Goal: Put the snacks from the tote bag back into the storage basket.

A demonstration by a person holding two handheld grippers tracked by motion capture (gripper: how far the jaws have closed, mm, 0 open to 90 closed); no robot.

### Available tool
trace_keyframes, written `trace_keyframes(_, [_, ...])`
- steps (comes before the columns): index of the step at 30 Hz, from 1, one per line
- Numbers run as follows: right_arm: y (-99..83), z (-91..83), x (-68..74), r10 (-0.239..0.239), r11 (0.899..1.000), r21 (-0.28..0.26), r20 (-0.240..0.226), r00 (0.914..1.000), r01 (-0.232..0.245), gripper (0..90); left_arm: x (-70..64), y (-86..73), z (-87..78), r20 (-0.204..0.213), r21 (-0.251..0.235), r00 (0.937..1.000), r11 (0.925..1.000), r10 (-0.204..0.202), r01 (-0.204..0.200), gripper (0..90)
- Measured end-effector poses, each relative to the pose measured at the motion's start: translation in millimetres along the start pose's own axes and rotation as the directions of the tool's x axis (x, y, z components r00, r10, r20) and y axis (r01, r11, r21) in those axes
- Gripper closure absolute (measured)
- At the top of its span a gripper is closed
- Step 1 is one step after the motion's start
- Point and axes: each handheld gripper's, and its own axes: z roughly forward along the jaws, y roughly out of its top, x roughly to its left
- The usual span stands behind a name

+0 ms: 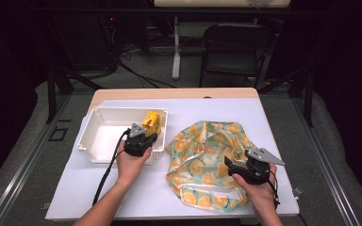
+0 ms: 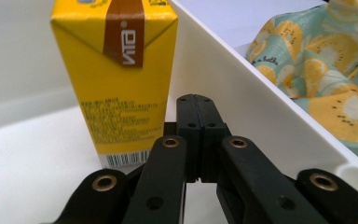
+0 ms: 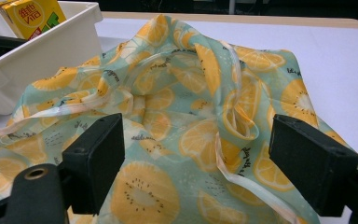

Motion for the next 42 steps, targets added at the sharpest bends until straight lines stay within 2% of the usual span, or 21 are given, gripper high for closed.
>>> trace_keyframes(6, [0.2, -0.6, -0.4, 0.002, 1.000, -0.003, 0.002, 1.0000, -0.002, 17.7, 3.7, 3.3, 8.7, -0.002, 0.013, 1.0000, 0.9999, -0.006, 0.006, 90.0])
trace_keyframes(11, [-0.1, -0.4, -0.8, 0.007, 1.000, -0.007, 0.002, 1.0000, -0.007, 17.7, 6.8, 3.5, 9.6, -0.022, 0.016, 0.9996, 0.9997, -0.018, 0.019, 90.0])
trace_keyframes(14, [0.1, -0.6, -1.2, 0.003, 1.000, -0.002, 0.002, 1.0000, -0.003, 17.7, 11.4, 3.7, 9.5, -0.039, 0.017, 0.9987, 0.9992, -0.034, 0.035, 90.0])
trace_keyframes(18, [0.0, -0.1, -0.6, 0.002, 1.000, -0.002, 0.002, 1.0000, -0.002, 17.8, 18.7, 4.6, 9.4, -0.036, 0.022, 0.9964, 0.9968, -0.077, 0.077, 90.0])
trace_keyframes(21, [-0.2, 0.0, -0.3, -0.001, 1.000, 0.000, 0.002, 1.0000, 0.001, 17.8, 23.8, 6.0, 9.3, -0.032, 0.027, 0.9918, 0.9918, -0.124, 0.125, 90.0])
trace_keyframes(26, [-0.2, -0.1, -0.7, 0.001, 1.000, -0.001, 0.000, 1.0000, -0.001, 17.8, 28.3, 6.8, 12.0, -0.061, 0.034, 0.9842, 0.9851, -0.166, 0.169, 90.0])
trace_keyframes(28, [-0.2, -0.1, -1.0, 0.001, 1.000, -0.001, 0.001, 1.0000, -0.001, 17.8, 29.9, 7.0, 13.5, -0.068, 0.039, 0.9822, 0.9833, -0.175, 0.178, 90.0])
trace_keyframes(29, [-0.2, -0.2, -1.1, 0.001, 1.000, -0.001, 0.001, 1.0000, -0.001, 17.8, 31.2, 8.0, 13.8, -0.066, 0.062, 0.9820, 0.9815, -0.177, 0.181, 90.0])
trace_keyframes(32, [-0.3, -0.1, -1.1, 0.001, 1.000, -0.001, 0.001, 1.0000, -0.001, 17.8, 33.4, 10.5, 17.0, -0.072, 0.084, 0.9796, 0.9775, -0.188, 0.193, 90.0])
trace_keyframes(33, [-0.3, 0.0, -0.9, 0.002, 1.000, -0.003, -0.001, 1.0000, -0.002, 17.8, 33.6, 10.5, 18.2, -0.074, 0.080, 0.9779, 0.9763, -0.195, 0.201, 90.0])
trace_keyframes(38, [-0.2, -0.4, -1.4, 0.001, 1.000, -0.001, 0.001, 1.0000, -0.001, 17.8, 36.7, 12.3, 22.7, -0.093, 0.130, 0.9719, 0.9652, -0.216, 0.227, 90.0])
trace_keyframes(40, [-0.2, -0.5, -2.0, -0.002, 1.000, 0.005, 0.000, 1.0000, 0.002, 17.8, 37.6, 13.4, 24.3, -0.106, 0.141, 0.9679, 0.9601, -0.228, 0.241, 90.0])
trace_keyframes(41, [-0.3, -0.5, -1.9, -0.001, 1.000, 0.006, 0.003, 1.0000, 0.001, 17.8, 38.7, 14.0, 24.9, -0.113, 0.150, 0.9632, 0.9542, -0.244, 0.259, 90.0])
trace_keyframes(42, [-0.4, -0.3, -1.9, -0.001, 1.000, 0.007, 0.004, 1.0000, 0.001, 17.8, 39.7, 14.4, 25.5, -0.114, 0.152, 0.9626, 0.9531, -0.246, 0.262, 90.0])
